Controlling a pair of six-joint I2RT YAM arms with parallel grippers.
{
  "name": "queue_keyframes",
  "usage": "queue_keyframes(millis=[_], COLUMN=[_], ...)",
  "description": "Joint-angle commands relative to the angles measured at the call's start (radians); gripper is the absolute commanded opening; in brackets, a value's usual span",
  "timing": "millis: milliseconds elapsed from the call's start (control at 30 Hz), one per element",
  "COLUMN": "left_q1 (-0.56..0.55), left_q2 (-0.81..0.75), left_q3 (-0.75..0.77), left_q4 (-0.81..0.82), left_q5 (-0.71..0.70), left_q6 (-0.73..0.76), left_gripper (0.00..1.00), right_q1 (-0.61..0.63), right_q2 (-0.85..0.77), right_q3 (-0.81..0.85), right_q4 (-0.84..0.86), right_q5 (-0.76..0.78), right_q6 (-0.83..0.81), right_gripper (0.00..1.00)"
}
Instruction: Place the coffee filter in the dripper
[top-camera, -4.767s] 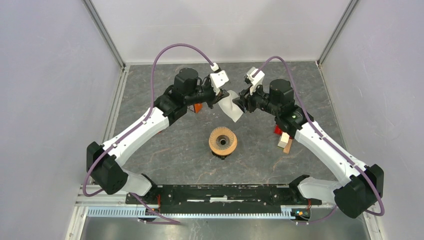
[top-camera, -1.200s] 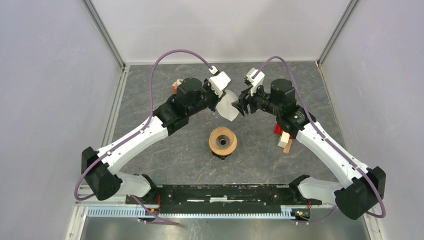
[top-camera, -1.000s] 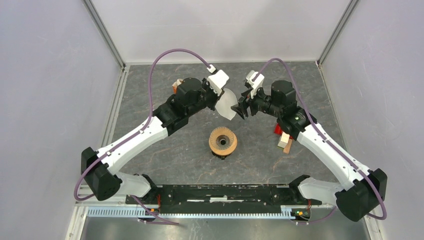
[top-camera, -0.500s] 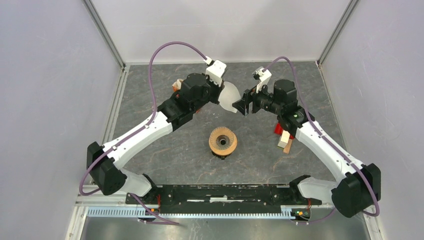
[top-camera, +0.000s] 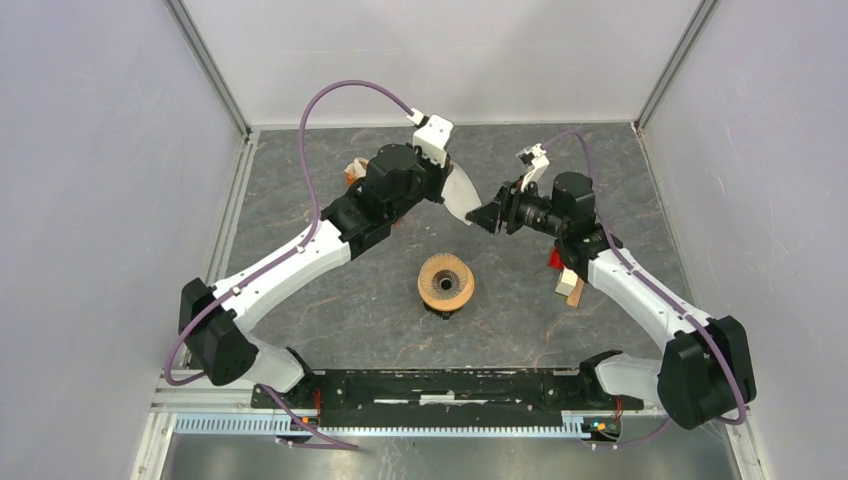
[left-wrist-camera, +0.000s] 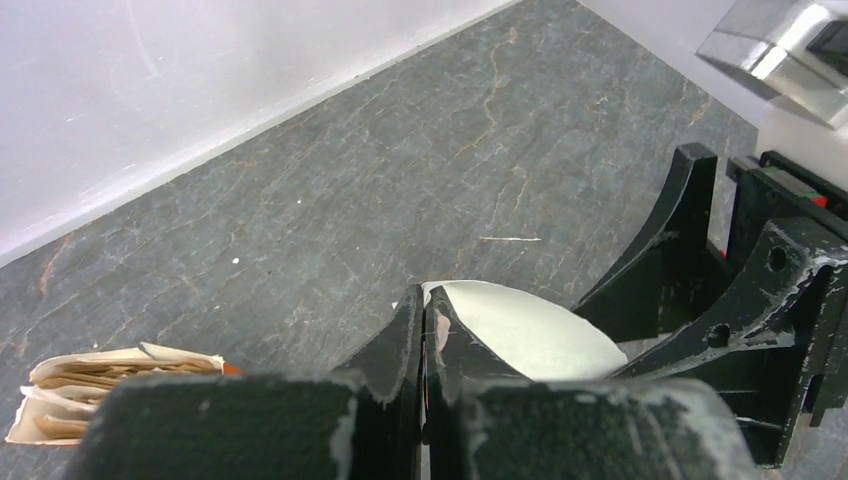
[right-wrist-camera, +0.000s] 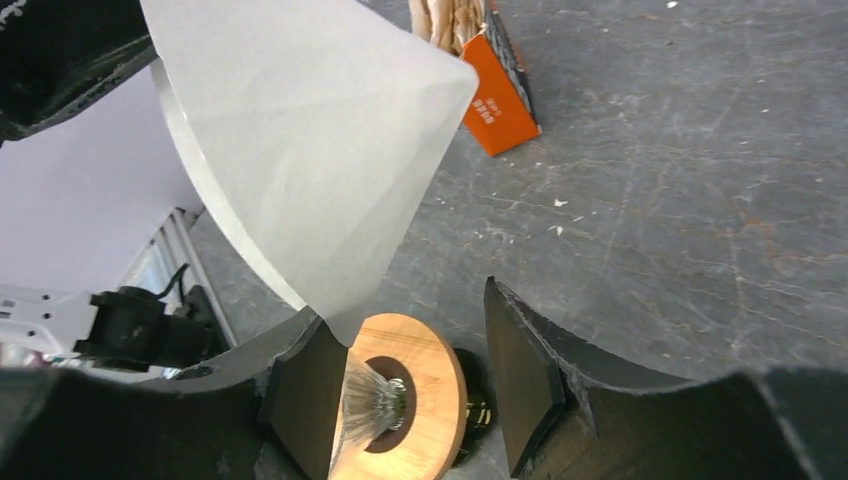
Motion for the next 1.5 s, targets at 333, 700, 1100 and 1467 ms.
queue_keyframes(millis=[333,700,1100,1467], left_q1=[-0.024,-0.031,-0.035,-0.053], left_q2=[-0.009,-0.009,-0.014,0.019], left_q3=[-0.034,-0.036,-0.046,-0.016], left_q4=[0.122,0.122,0.130,0.133], left_q5=[-0.007,-0.004,0.002,-0.028], left_q6=[0.033,0.065,0.082,0.108], left_gripper=[0.02,0.02,0.02,0.02], right_q1=[-0.014,-0.016,-0.027,-0.025], right_q2=[0.026,0.043,0.041,0.042], right_q3=[-0.042,-0.029,-0.014,-0.059], right_q4=[0.236,0.232,0.196,0.256], right_q5=[-0.128,-0.118,-0.097,-0.111], right_q6=[0.183,0.191,0.171,0.221], right_gripper=[0.38,0.08,0.36,0.48])
